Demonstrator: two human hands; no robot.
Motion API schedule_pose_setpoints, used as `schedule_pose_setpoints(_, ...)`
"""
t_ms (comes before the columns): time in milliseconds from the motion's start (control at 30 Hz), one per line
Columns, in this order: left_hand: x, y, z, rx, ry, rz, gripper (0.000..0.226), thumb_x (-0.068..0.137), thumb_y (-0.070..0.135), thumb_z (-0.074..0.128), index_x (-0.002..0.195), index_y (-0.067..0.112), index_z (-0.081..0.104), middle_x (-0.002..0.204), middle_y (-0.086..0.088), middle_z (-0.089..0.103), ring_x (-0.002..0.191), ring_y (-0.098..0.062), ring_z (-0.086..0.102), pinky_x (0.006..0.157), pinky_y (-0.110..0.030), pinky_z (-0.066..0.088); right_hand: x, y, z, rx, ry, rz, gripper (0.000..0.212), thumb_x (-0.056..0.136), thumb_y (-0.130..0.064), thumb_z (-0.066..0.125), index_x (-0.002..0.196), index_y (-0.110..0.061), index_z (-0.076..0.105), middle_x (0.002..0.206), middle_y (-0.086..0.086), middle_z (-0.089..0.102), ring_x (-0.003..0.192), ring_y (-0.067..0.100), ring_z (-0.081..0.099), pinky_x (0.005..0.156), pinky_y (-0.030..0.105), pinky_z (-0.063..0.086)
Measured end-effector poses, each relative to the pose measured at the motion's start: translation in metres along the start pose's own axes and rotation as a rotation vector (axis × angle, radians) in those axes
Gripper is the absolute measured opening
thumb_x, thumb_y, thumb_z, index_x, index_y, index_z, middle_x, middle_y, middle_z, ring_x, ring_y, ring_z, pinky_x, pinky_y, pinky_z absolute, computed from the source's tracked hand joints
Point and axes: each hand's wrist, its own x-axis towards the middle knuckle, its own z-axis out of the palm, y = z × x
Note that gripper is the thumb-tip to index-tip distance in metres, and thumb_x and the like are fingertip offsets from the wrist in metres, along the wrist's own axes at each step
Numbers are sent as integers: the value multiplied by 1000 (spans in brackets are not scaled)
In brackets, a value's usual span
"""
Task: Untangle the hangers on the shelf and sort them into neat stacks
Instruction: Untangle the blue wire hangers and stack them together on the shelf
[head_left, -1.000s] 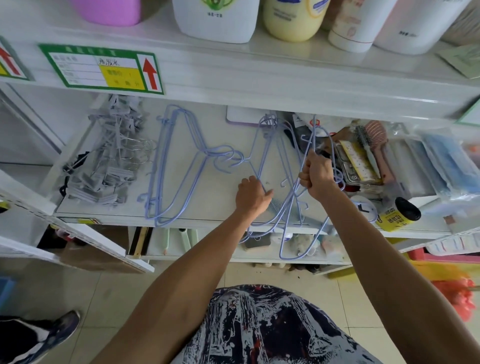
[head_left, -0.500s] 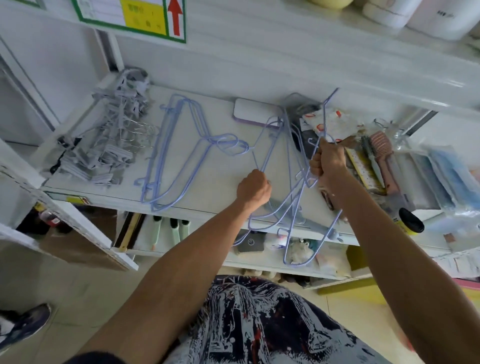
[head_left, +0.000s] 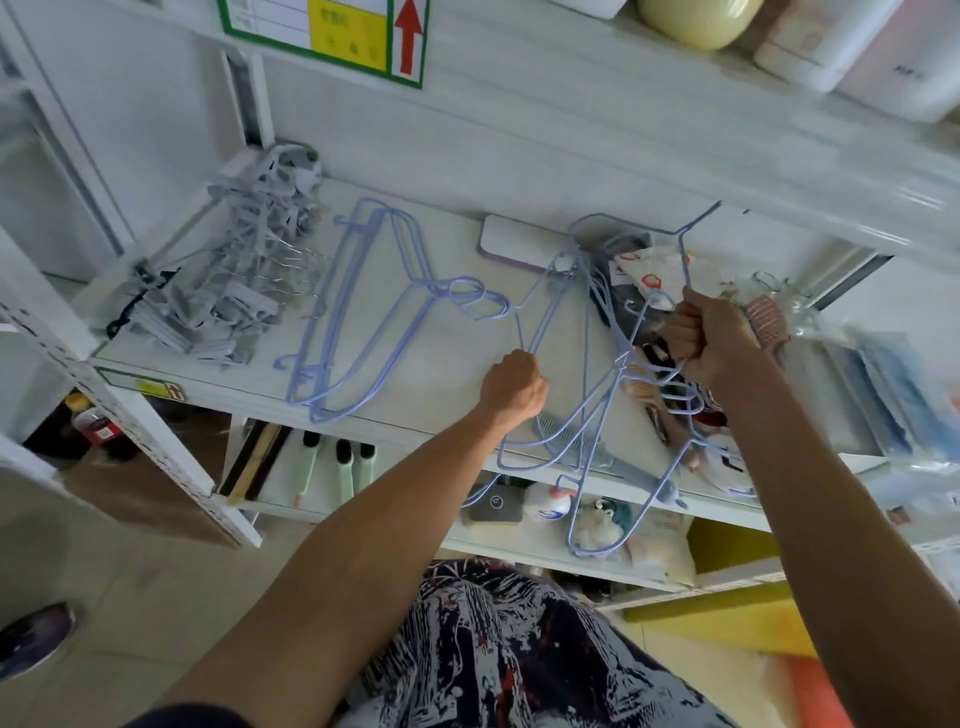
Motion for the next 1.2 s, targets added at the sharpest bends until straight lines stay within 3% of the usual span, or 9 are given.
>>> schedule_pose_setpoints(100,-6,3,-15,-241,56,-111,16,93,14,42,87,8,56,67,0,43,58,-20,49,52,-25,40,-2,-8,-8,-68,-22,49,68,108,-29,29,41,-23,30,39,-7,21,26,5,19,24,18,15)
schedule_pose_setpoints(233,-4,4,-15,-272,-14,-100,7,96,17,49,90,14,48,64,5,32,71,-22,46,73,-34,49,-10,-15,-14,-127,-29,99,68,108,-29,29,40,-22,31,38,-7,22,25,4,19,22,17,16)
schedule_pose_setpoints(300,-5,4,-15,-299,-35,-126,9,97,16,47,97,11,54,69,3,41,80,-24,52,75,-35,47,-16,-16,-15,-152,-42,85,67,108,-28,27,41,-23,32,38,-8,22,25,4,20,22,17,16)
schedule_pose_setpoints(433,-5,4,-4,-270,-14,-115,36,101,14,35,127,-7,46,124,-20,52,114,-35,53,90,-39,45,-40,-10,-16,-173,7,3,67,107,-24,29,40,-25,34,38,-9,23,26,3,19,27,13,12)
schedule_pose_setpoints(633,-18,-4,-9,-285,79,-74,34,98,24,40,110,-1,59,105,-20,61,94,-36,61,77,-39,50,-65,14,-13,15,4,-83,55,106,-34,35,53,-24,25,41,-10,19,33,3,11,25,14,13)
schedule_pose_setpoints(733,-8,-27,-13,-656,5,-99,28,80,9,41,74,8,69,66,-11,57,58,-25,55,49,-29,41,-64,35,13,196,-104,-48,60,105,-36,33,47,-24,29,48,-8,9,43,6,3,24,17,12)
schedule_pose_setpoints(933,-11,-63,-106,-1501,32,-517,43,103,42,39,86,8,59,60,-8,62,42,-16,57,41,-20,39,-45,106,111,420,-342,63,52,102,-35,35,51,-25,26,57,-6,6,43,7,4,32,19,5)
schedule_pose_setpoints(1067,-27,-126,-123,-1189,261,-416,12,97,10,49,86,9,52,59,-8,57,38,-16,52,37,-24,43,-33,160,183,396,-330,155,53,106,-38,34,56,-19,29,47,-6,12,35,6,12,26,17,16)
schedule_pose_setpoints(1200,-41,-195,-118,-825,298,-491,28,102,24,44,87,3,53,69,-13,59,51,-27,57,47,-36,53,-26,190,238,216,-257,219,48,106,-36,39,62,-16,33,43,-2,26,36,12,29,37,19,29)
